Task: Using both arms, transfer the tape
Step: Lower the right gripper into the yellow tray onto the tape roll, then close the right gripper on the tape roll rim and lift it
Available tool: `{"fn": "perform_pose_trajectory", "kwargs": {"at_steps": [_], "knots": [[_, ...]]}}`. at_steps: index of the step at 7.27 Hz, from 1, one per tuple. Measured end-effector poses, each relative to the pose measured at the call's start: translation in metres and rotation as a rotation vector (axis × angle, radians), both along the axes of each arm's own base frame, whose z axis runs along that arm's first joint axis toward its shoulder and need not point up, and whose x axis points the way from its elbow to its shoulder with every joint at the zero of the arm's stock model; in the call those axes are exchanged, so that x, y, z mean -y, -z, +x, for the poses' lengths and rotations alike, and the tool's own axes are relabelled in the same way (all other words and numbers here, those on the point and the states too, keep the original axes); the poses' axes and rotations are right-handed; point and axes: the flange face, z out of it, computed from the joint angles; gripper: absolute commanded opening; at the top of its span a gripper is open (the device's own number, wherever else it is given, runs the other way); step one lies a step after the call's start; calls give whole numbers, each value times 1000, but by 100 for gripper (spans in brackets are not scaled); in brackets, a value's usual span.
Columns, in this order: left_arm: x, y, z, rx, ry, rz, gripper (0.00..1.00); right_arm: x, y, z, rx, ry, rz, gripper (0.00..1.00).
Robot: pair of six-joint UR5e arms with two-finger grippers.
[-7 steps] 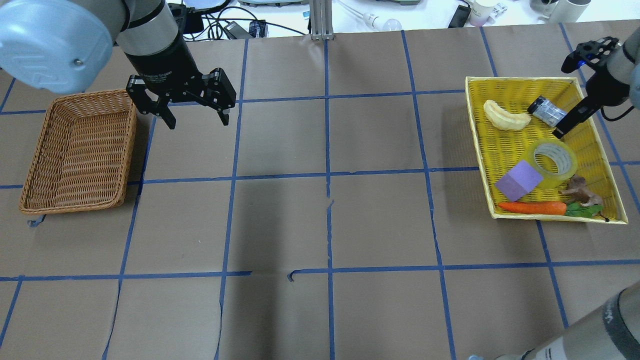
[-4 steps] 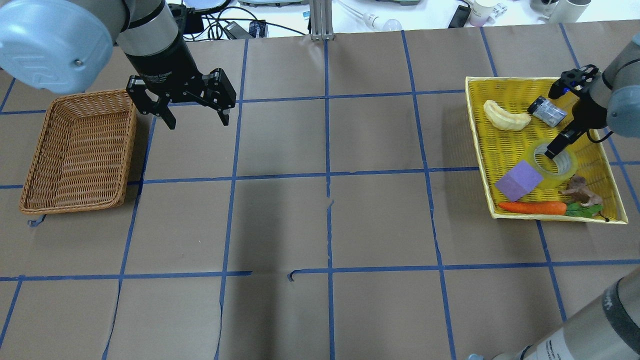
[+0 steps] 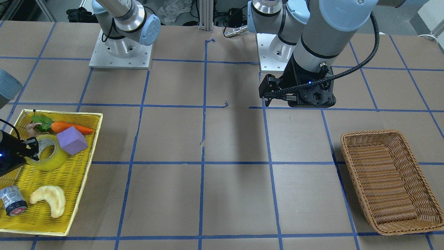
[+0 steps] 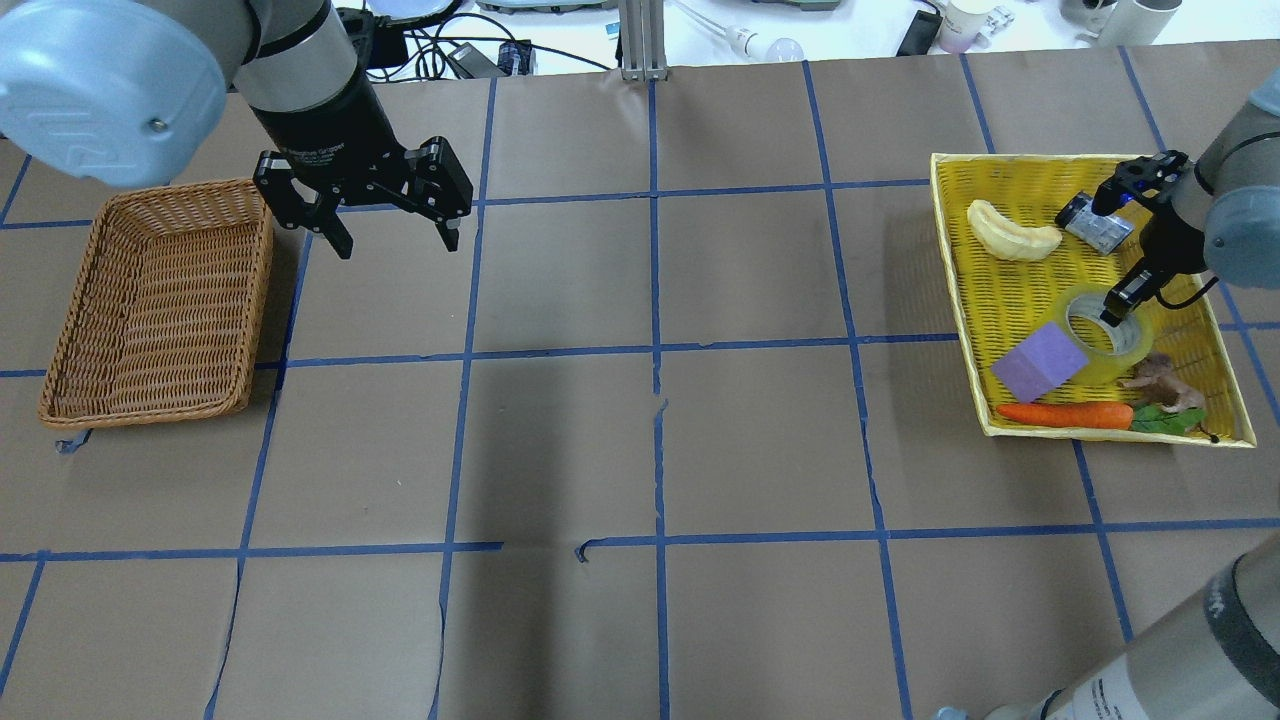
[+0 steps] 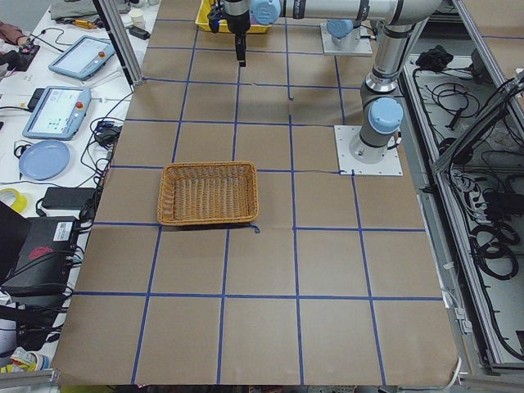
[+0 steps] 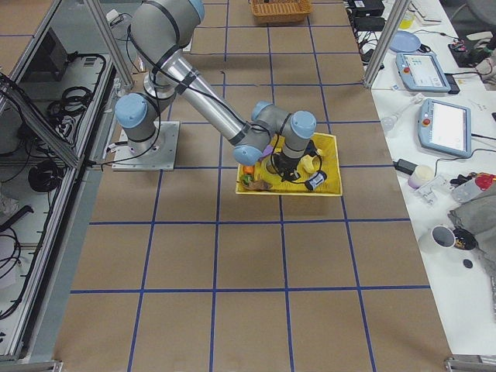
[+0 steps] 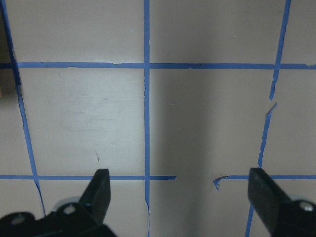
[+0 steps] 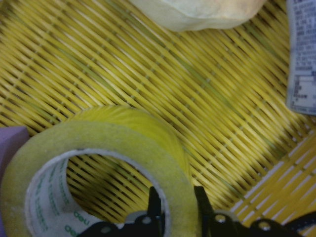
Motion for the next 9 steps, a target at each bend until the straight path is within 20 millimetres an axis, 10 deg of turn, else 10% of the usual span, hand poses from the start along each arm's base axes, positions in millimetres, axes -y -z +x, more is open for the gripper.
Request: {"fn": "perform_pose_trajectory", "kwargs": {"at_steps": [4,6,9], "knots": [[0,0,0,0,0,1,100,47,-88,15,-42,-1,-119,0],[0,1,0,0,0,2,100,74,-120,95,-31,31,-174,0],[1,2,0,1,0,3,100,85,-114,266,14,220,-186,0]]}}
